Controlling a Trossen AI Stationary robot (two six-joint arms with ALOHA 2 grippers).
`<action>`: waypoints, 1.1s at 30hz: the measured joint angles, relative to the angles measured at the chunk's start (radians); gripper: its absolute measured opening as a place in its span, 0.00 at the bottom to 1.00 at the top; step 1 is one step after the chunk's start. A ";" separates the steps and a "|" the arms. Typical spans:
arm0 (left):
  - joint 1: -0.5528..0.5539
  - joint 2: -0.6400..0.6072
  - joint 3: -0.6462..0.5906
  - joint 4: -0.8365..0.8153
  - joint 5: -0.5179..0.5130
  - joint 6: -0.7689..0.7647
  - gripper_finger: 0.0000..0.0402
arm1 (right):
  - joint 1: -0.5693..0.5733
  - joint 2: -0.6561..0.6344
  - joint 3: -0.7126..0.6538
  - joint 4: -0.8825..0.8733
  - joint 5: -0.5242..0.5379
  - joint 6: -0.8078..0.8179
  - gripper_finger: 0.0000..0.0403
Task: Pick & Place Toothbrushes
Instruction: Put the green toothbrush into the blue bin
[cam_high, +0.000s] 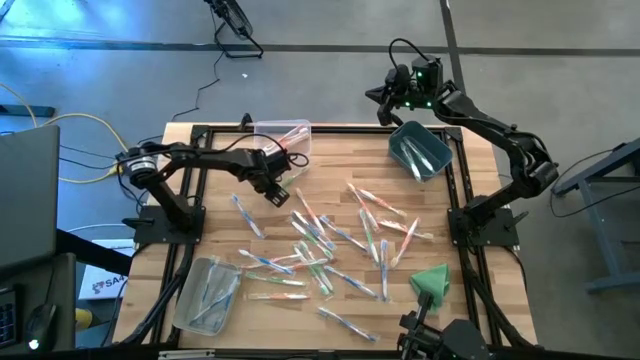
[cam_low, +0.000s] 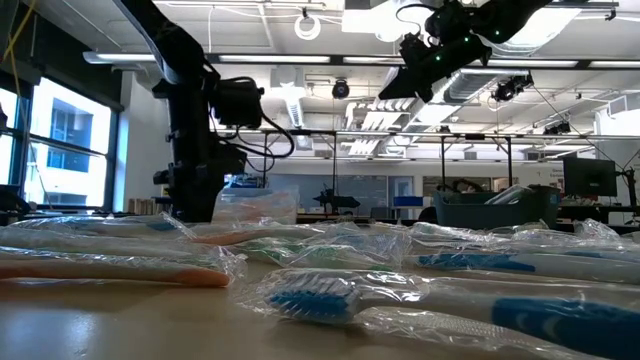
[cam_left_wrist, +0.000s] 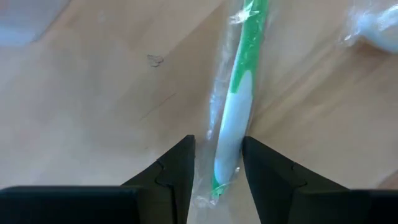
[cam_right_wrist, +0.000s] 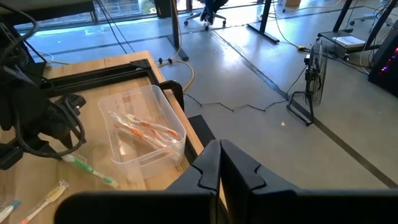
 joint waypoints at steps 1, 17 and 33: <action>0.000 0.005 0.000 -0.001 0.009 0.002 0.32 | 0.000 0.000 0.000 0.000 0.000 0.000 0.01; -0.018 0.051 0.002 0.008 0.069 0.063 0.20 | 0.000 0.000 0.000 -0.014 0.000 0.000 0.01; -0.012 -0.056 -0.003 -0.014 0.342 0.214 0.04 | 0.000 0.000 0.000 -0.053 0.000 -0.023 0.01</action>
